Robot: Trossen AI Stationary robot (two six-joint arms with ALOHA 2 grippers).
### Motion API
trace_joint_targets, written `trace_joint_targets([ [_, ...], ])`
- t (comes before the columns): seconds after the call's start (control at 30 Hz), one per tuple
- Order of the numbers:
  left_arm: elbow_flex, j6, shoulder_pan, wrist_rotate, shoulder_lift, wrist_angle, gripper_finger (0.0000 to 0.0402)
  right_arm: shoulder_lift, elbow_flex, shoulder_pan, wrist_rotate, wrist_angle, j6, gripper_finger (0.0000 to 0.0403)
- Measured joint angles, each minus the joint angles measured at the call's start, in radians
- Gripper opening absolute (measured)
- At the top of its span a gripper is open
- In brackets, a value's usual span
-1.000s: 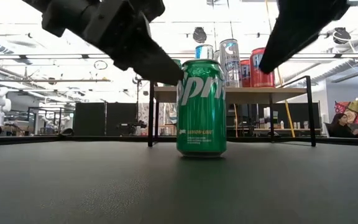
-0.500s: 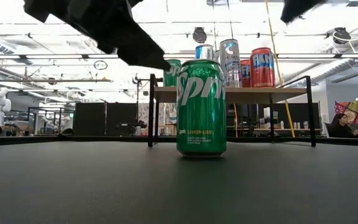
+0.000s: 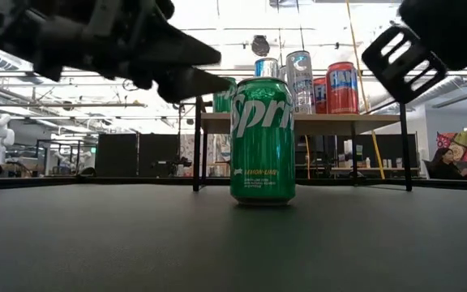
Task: Place canned beverage on shelf
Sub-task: Put the green soda can on the shelf aligned with the other green soda can
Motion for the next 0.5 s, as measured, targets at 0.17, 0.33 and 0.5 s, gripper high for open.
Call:
trace_joint_targets([
  [0.17, 0.043, 0.017, 0.046, 0.097, 0.054, -0.023, 0.0376, 0.0, -0.032, -0.001, 0.11, 0.02, -0.005, 0.0124],
  [0.33, 0.068, -0.008, 0.095, 0.174, 0.091, -0.044, 0.0376, -0.001, -0.034, -0.001, 0.137, 0.03, -0.081, 0.0137],
  [0.5, 0.125, 0.0, 0.124, 0.242, 0.144, -0.072, 0.0376, -0.001, -0.034, -0.004, 0.2, 0.012, -0.095, 0.0145],
])
